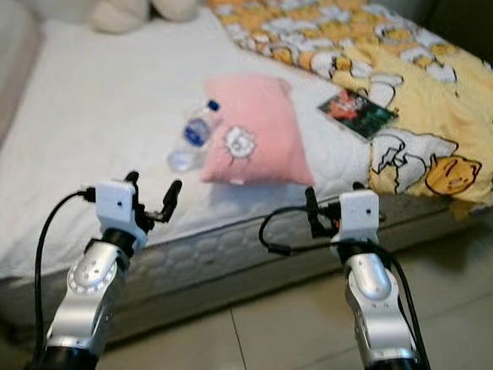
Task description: Clean up the room
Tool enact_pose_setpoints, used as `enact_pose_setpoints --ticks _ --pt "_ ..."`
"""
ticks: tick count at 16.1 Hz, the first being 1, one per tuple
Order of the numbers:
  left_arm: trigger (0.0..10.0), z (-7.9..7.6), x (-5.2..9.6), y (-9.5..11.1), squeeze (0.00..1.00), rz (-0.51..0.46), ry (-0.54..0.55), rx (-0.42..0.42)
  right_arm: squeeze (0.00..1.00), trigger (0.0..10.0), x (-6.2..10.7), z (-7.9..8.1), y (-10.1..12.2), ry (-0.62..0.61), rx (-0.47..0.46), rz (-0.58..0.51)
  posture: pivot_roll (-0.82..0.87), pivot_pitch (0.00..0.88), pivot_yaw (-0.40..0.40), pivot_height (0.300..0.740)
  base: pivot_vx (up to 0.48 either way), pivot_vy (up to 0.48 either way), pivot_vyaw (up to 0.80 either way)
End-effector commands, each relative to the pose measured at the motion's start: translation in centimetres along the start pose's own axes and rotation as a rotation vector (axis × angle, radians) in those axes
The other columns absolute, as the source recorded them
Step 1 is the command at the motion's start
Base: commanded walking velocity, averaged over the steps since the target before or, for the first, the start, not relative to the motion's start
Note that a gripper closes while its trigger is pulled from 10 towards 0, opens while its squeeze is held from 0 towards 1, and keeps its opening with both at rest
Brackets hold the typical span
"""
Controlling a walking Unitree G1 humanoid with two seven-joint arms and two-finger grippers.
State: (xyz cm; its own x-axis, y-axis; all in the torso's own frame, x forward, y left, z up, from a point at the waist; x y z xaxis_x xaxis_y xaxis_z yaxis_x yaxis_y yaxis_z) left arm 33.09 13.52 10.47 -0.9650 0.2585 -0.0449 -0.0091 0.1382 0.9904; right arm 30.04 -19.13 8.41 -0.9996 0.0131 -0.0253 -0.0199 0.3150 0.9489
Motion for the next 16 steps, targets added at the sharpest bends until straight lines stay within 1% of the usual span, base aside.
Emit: enact_pose_setpoints --ticks 1,2,3,4,10,15,16 --pt "10.0 -0.1 -0.3 0.6 0.0 -0.024 -0.006 -0.041 0.0 10.0 -0.4 -0.3 0.5 -0.025 -0.031 -0.013 -0.11 0.0 0.032 0.74 0.48 0.0 0.0" --pt "10.0 -0.1 -0.4 0.7 0.0 -0.03 -0.006 -0.054 0.0 10.0 -0.4 -0.4 0.5 -0.036 -0.056 -0.011 -0.11 0.0 0.033 0.74 0.48 0.0 0.0" --pt "10.0 -0.3 -0.4 1.0 0.0 -0.042 -0.014 -0.095 0.0 10.0 -0.5 -0.6 0.6 -0.051 -0.08 -0.01 -0.11 0.0 0.034 0.74 0.48 0.0 0.0" --pt "10.0 -0.4 -0.5 1.2 0.0 -0.049 -0.015 -0.125 0.0 10.0 -0.6 -0.8 0.7 -0.054 -0.082 -0.014 -0.12 0.0 0.037 0.74 0.48 0.0 0.0" --pt "10.0 -0.4 -0.6 1.1 0.0 -0.048 -0.009 -0.116 0.0 10.0 -0.5 -0.3 0.8 -0.033 -0.061 -0.019 -0.12 0.0 0.038 0.74 0.48 0.0 0.0" --pt "10.0 -0.4 -1.1 1.3 0.0 -0.052 -0.01 -0.112 0.0 10.0 -0.7 0.1 1.9 -0.013 -0.057 -0.056 -0.12 0.0 0.04 0.74 0.48 0.0 0.0" --pt "10.0 -0.1 -1.4 1.3 0.0 -0.045 0.009 -0.106 0.0 10.0 -0.7 0.1 1.9 -0.011 -0.058 -0.058 -0.12 0.0 0.04 0.74 0.0 0.0 0.0"
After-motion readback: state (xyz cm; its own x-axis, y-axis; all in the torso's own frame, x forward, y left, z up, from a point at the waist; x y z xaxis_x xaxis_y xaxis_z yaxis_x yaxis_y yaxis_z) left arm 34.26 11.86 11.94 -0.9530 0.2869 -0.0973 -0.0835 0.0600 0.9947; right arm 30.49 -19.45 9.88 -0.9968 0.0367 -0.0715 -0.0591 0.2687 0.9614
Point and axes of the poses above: a point about 5 cm out from each wrist's last joint towards the gripper, its own x axis pointing back from the gripper into the wrist, its own y axis along the axis of the wrist's last joint, z = x × y, the point moved 3 cm from there along -x, pointing out of the wrist towards the gripper, and after that the axes turned 12 degrees about x, right-handed, at the moved point
